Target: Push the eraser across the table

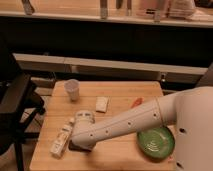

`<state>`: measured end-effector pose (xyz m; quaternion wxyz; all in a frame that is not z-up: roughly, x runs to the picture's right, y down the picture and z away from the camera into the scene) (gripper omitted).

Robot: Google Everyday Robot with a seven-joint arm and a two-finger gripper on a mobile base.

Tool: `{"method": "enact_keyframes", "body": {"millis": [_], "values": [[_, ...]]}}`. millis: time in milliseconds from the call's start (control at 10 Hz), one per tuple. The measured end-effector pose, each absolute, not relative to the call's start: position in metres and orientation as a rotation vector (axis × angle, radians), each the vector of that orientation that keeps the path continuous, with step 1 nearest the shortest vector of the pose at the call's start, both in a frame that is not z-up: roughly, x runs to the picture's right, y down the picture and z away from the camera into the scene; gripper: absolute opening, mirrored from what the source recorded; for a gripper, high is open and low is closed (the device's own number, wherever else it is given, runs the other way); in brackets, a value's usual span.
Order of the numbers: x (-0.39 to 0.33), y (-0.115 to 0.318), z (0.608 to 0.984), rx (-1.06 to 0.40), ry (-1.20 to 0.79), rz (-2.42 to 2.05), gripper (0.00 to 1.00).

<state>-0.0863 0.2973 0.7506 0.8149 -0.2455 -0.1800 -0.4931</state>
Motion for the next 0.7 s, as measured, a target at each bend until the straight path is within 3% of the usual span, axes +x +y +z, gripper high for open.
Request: {"method": "enact_keyframes", "body": {"millis": [700], "values": [[-0.102,0.286,0.754,-0.511,-0.375,-1.092,0.01]]}}
